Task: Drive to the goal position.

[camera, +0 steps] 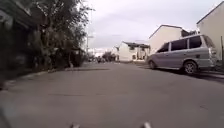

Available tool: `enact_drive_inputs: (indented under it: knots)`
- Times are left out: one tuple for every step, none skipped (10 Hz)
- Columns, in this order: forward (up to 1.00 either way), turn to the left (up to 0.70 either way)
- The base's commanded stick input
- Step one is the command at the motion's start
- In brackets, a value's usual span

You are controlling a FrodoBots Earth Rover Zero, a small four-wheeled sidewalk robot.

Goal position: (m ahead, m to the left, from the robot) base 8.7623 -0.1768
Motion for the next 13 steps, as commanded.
enact_drive_inputs:
  knots:
    - [0.85, 0.0]
    - [0.85, 0.0]
    - [0.85, 0.0]
    - [0.85, 0.0]
    - [0.85, 0.0]
    - [0.85, 0.0]
    - [0.85, 0.0]
    - [0.85, 0.0]
    - [0.85, 0.04]
    - [0.85, 0.1]
    - [0.85, 0.16]
    - [0.85, 0.21]
    - [0.85, 0.27]
